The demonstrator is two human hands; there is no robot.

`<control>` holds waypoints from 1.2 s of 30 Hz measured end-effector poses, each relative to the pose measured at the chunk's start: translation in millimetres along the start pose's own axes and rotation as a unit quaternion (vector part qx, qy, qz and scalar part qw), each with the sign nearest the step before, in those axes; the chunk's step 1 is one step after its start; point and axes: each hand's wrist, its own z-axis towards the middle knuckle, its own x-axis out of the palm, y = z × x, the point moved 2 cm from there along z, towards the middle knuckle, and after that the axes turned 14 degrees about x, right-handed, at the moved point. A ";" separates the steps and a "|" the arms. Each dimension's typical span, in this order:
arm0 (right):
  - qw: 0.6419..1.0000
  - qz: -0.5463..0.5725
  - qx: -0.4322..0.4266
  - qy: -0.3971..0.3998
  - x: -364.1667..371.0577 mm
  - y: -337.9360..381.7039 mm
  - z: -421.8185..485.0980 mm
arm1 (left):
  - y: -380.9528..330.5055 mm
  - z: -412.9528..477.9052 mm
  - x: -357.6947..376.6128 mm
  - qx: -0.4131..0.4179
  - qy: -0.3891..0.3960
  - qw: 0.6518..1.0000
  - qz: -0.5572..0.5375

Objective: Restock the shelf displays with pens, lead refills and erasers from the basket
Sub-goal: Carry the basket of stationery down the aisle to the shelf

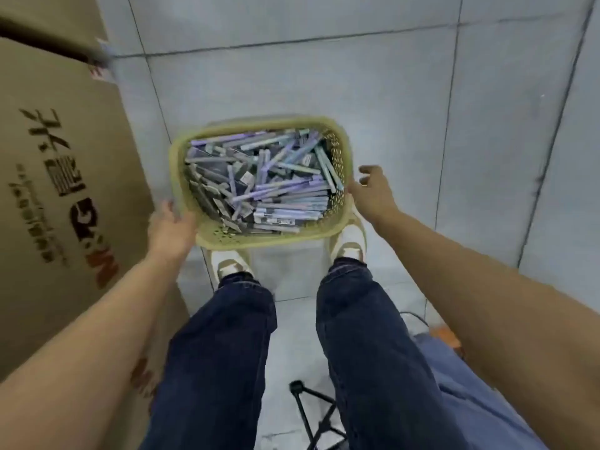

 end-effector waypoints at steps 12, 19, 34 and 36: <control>0.992 0.045 -0.076 -0.089 3.0 -6.6 20.2 | 20.3 25.0 -2.4 -0.023 -0.095 0.987 -0.127; 0.977 0.077 -0.162 -0.117 -105.7 31.3 -129.5 | -77.4 -98.9 -88.7 0.093 -0.104 0.989 -0.058; 0.921 0.145 -0.333 -0.138 -358.3 151.6 -468.2 | -341.9 -374.7 -308.9 0.304 -0.227 0.918 -0.116; 0.916 0.147 -0.342 -0.149 -378.0 171.1 -494.2 | -363.4 -387.2 -330.9 0.319 -0.231 0.908 -0.144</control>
